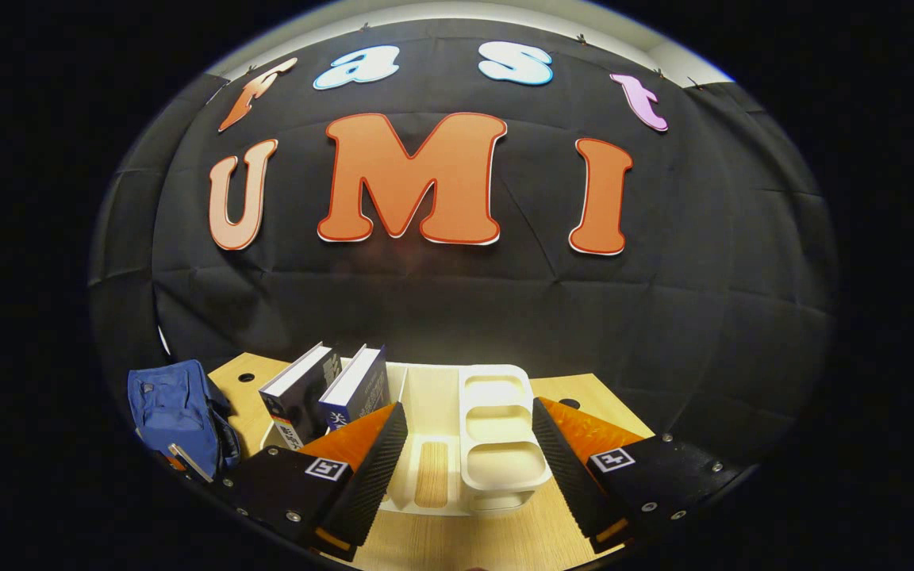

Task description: Open the schoolbag, grab two books from the bookshelf and put them into the schoolbag.

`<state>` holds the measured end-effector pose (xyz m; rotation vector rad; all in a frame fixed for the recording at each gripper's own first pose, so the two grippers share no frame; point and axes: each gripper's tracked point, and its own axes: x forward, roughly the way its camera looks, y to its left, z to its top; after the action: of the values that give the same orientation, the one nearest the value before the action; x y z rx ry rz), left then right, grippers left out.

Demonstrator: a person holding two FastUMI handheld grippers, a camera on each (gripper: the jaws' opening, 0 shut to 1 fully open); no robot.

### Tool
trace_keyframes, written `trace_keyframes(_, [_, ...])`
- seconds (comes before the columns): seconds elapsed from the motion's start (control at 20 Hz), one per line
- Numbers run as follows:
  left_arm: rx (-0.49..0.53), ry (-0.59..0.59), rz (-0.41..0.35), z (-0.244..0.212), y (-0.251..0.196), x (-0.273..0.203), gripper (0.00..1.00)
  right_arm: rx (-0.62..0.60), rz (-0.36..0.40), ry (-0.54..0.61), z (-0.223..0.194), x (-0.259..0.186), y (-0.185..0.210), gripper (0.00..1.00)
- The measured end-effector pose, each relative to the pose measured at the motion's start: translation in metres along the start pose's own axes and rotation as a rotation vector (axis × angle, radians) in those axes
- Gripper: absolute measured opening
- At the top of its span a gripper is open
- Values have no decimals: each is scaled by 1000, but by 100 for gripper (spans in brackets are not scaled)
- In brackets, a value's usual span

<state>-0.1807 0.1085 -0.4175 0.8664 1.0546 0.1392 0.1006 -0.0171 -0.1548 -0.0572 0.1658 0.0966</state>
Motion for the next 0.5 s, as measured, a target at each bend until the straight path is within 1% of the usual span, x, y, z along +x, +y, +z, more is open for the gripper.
trace_keyframes(0.05, [-9, -4, -2, 2, 2, -3, 53, -2, 1, 0, 0, 0, 1, 95])
trace_keyframes(0.1, [-22, -5, -9, 3, 3, -3, 62, -3, 1, 0, 0, 0, 1, 95])
trace_keyframes(0.15, [-35, 5, -23, 1, 2, -2, 47, -2, 3, 1, 0, 1, 2, 95])
trace_keyframes(0.25, [-46, 28, -43, -1, -1, 1, 34, 2, 8, 1, 1, 1, 4, 94])
trace_keyframes(0.3, [-55, 21, -48, 2, 0, -1, 31, 2, 8, 0, 1, 0, 5, 95])
trace_keyframes(0.35, [-60, 19, -50, 4, 1, -3, 25, 0, 8, 0, 1, 1, 5, 95])
trace_keyframes(0.4, [-64, 12, -38, 6, 5, -3, 24, -1, 8, -1, 2, 1, 5, 94])
trace_keyframes(0.45, [-72, 6, -46, 9, 7, -3, 13, -3, 9, 2, 2, 1, 5, 95])
trace_keyframes(0.5, [-87, 16, -54, 6, 7, -5, 11, -3, 10, 5, 1, 1, 5, 95])
